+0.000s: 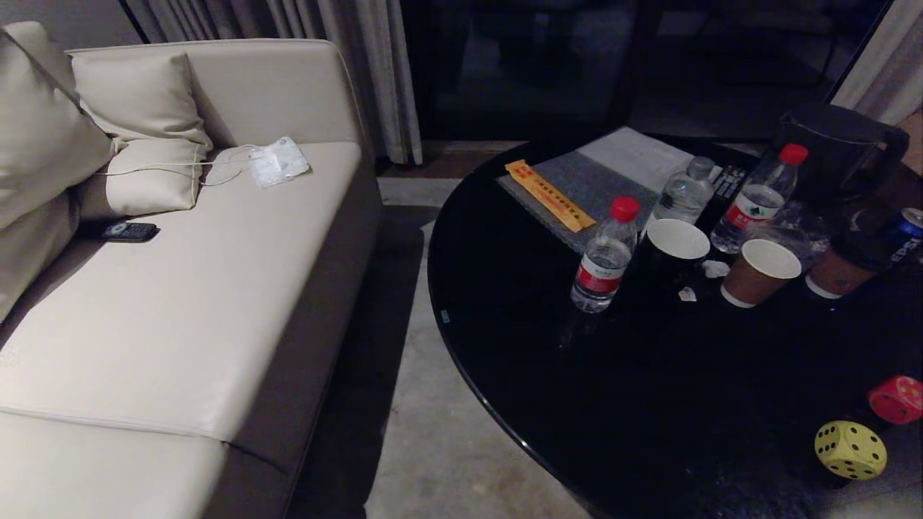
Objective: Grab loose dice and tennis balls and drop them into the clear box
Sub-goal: Put the ball in the box
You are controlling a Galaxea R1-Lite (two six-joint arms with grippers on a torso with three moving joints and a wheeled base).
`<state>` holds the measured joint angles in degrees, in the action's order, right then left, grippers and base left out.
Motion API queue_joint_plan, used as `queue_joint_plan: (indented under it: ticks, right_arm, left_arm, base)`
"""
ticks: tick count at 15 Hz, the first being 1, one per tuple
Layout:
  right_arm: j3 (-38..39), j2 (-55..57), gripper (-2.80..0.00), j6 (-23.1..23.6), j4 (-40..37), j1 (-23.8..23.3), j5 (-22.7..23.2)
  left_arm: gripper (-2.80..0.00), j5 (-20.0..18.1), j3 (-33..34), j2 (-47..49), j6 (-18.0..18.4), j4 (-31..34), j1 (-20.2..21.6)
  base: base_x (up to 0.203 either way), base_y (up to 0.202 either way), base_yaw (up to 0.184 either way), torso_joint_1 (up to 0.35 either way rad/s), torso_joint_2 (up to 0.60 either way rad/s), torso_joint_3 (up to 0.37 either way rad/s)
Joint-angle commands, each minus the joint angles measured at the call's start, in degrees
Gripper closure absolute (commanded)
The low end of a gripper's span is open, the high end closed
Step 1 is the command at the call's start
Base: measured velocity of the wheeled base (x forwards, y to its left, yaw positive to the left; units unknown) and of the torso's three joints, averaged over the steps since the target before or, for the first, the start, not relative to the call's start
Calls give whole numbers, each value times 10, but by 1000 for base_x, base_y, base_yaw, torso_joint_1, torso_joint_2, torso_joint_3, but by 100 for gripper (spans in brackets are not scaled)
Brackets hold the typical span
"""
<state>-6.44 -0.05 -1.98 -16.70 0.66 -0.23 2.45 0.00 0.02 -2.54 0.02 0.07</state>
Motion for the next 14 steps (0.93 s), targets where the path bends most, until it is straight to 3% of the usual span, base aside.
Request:
queue_joint_plan:
  ticks: [1,14]
  right_arm:
    - [0,1,0,2,-1,0,1]
    - [0,1,0,10,-1,0,1]
  left_arm:
    - [0,0,1,1,1,0,0]
    - [0,0,1,1,1,0,0]
  base:
    - [0,0,0,-4,4,215]
    - [0,0,0,2,2,202]
